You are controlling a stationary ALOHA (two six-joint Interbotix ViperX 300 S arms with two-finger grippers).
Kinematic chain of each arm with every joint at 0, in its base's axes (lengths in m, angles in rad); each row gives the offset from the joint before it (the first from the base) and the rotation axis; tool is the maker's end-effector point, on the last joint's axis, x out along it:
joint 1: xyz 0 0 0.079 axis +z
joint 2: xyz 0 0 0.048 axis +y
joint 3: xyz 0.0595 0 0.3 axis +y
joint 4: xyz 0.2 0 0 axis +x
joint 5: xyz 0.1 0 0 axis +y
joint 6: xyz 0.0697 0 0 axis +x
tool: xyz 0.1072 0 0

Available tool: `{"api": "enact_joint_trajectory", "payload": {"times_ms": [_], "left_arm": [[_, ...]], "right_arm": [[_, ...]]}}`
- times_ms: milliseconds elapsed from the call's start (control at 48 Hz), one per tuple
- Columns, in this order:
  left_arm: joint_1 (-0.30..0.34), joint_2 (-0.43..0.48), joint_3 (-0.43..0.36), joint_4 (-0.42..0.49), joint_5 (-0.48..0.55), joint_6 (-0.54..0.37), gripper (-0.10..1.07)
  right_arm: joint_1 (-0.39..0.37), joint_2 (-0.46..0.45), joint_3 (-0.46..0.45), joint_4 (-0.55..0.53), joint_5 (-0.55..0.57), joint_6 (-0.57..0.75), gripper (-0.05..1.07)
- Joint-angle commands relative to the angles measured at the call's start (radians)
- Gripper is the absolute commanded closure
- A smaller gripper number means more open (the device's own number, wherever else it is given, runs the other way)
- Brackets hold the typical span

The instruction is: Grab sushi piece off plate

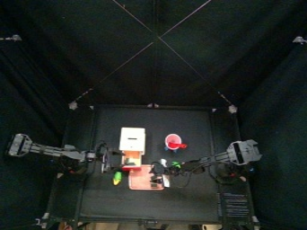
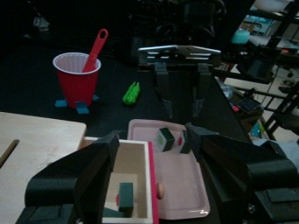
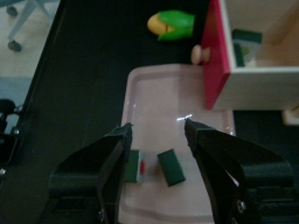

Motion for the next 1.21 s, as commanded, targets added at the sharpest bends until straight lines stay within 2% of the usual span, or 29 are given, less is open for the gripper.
{"api": "enact_joint_trajectory", "payload": {"times_ms": [0, 417, 1188], "left_arm": [[0.002, 0.002, -0.011, 0.000, -0.009, 0.002, 0.02], [0.002, 0.002, -0.008, -0.002, -0.009, 0.002, 0.02], [0.002, 0.002, -0.008, -0.006, -0.009, 0.002, 0.02]], "right_arm": [[0.012, -0.029, 0.006, 0.000, -0.003, 0.002, 0.17], [0.006, 0.023, 0.003, 0.008, 0.035, 0.002, 0.17], [-0.025, 0.127, -0.066, 0.008, 0.135, 0.002, 0.17]]}}
